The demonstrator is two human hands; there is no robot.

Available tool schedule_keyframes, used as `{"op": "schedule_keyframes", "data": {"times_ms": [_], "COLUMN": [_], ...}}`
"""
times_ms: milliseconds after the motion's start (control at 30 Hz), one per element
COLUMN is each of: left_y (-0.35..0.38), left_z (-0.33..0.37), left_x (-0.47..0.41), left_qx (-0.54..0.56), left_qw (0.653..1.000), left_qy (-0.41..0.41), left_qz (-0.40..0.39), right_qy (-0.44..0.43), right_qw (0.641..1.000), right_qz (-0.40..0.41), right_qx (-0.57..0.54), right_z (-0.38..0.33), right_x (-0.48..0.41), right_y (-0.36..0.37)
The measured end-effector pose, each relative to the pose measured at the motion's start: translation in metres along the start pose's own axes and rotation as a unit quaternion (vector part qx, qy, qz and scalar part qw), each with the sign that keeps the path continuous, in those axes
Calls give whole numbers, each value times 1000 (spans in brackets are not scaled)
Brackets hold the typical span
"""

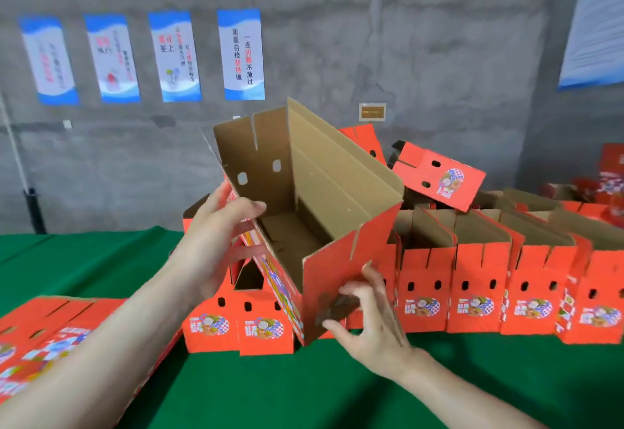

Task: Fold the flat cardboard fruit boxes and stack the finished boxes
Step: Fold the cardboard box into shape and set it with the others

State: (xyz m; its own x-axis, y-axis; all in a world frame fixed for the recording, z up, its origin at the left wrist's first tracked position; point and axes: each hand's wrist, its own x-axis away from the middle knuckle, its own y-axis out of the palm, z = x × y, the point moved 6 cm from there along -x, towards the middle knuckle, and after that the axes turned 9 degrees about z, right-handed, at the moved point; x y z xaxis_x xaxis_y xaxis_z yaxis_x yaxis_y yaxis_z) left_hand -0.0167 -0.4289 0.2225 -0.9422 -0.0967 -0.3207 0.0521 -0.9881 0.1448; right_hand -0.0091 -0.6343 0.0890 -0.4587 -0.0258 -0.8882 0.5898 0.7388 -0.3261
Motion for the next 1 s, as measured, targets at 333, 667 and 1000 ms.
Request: {"op": "schedule_keyframes", "data": {"times_ms": [333,667,1000], "left_y": [-85,-129,-146], "left_z": [-1,-184,-266], "left_x": [-103,-229,-265], "left_qx": [-81,-619,-532], "left_qw": [980,773,822], "left_qy": [161,80,-70], "left_qz": [81,-114,-191], "right_qy": [-82,9,119], "right_qw": [996,991,989], "right_qz": [-42,-117,-93], "right_qx": [-3,60,13], "right_z": [-17,33,100], "right_x": [-123,-205,-288], "right_y": [94,213,331]}}
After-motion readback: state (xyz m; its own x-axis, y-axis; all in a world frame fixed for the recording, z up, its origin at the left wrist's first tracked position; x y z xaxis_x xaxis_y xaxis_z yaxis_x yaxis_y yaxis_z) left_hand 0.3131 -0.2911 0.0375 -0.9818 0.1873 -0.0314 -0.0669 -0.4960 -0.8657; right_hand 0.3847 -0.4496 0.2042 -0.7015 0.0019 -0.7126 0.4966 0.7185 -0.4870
